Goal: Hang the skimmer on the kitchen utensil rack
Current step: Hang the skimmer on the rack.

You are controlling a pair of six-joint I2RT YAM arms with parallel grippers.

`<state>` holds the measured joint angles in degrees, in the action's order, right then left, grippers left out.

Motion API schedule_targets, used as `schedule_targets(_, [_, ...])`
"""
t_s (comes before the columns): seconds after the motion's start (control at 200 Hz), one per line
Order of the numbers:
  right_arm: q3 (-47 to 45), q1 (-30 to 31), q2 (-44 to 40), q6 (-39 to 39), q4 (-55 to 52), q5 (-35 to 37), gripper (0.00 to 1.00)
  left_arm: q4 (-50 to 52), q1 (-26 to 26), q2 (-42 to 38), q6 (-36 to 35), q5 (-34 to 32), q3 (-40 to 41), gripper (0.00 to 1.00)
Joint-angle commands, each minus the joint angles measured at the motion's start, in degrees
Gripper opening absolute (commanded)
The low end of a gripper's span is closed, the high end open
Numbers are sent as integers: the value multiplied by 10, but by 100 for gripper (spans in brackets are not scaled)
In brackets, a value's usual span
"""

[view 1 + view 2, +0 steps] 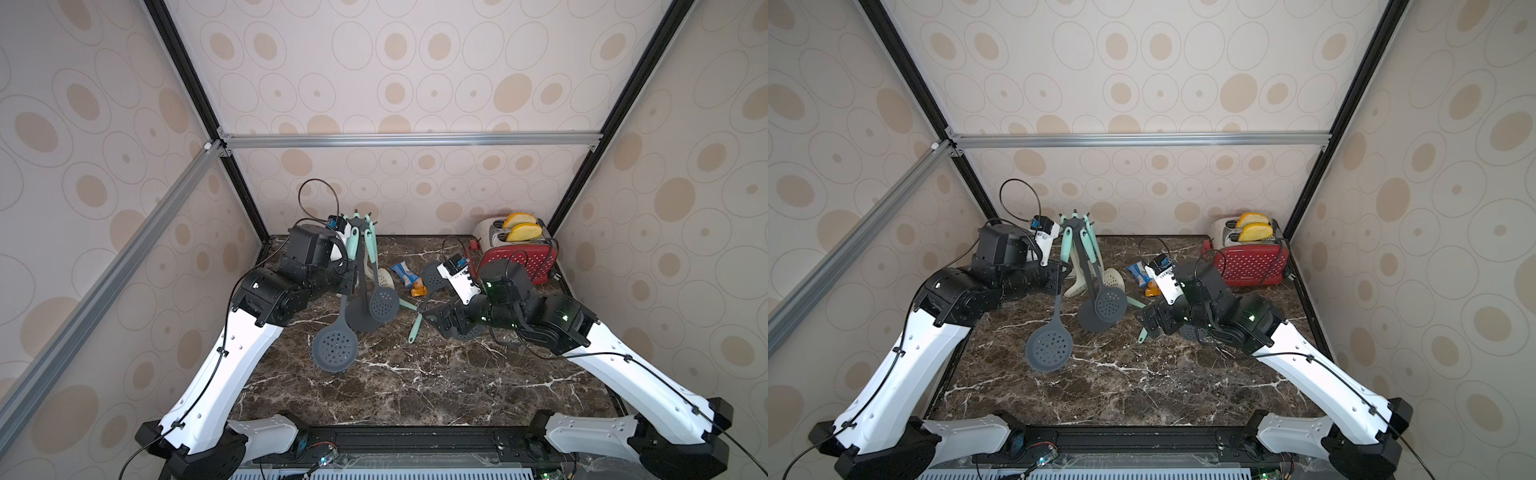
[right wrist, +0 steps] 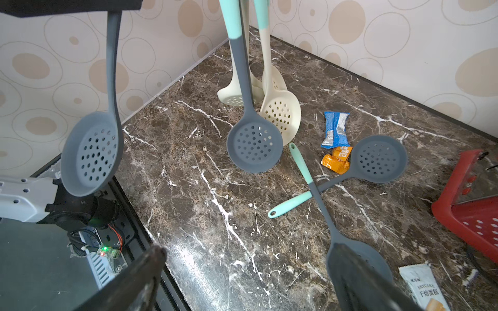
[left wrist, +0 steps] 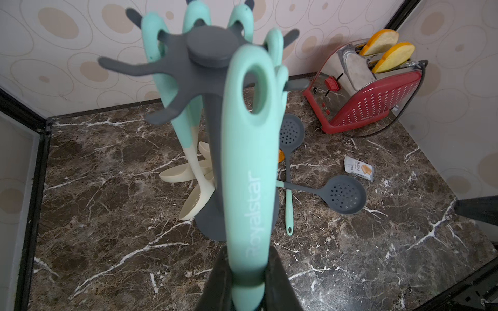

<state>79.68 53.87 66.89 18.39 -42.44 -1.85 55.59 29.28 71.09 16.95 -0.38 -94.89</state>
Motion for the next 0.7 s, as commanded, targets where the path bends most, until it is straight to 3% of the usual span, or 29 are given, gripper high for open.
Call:
schedule_targets(0.0, [-3,-2,-5,5,8,-11,100,-24,-7,0,9,9,8,0])
schedule_targets(0.351, [-2,-2,4,4,10,-22,100,-51,-18,-20,21,42,71,0])
schedule_targets(0.696, [-4,-2,7,7,11,-32,100,-58,-23,-16,18,49,83,0])
